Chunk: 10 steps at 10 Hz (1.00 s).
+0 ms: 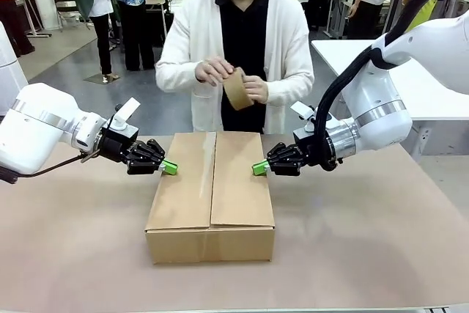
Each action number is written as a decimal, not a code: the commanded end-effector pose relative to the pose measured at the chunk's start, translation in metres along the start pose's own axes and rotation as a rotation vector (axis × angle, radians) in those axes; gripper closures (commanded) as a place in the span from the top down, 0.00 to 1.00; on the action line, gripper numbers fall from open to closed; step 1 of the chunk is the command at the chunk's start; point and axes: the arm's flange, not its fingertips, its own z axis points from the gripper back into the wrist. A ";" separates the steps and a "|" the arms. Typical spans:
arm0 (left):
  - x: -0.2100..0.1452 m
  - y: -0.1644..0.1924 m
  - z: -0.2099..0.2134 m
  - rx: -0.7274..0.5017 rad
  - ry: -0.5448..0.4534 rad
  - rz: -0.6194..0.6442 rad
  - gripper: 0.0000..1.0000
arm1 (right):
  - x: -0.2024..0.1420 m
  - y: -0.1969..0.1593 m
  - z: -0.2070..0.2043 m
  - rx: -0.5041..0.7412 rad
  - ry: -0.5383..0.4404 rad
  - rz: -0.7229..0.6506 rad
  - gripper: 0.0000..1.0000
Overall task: Wrap the clocks to prevent damage.
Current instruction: After the human seals the box with tape, release both hands from the side flaps of the Package Box.
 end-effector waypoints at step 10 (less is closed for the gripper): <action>-0.004 0.000 -0.003 0.009 0.000 0.005 0.00 | -0.003 0.000 -0.002 -0.005 0.005 -0.002 0.01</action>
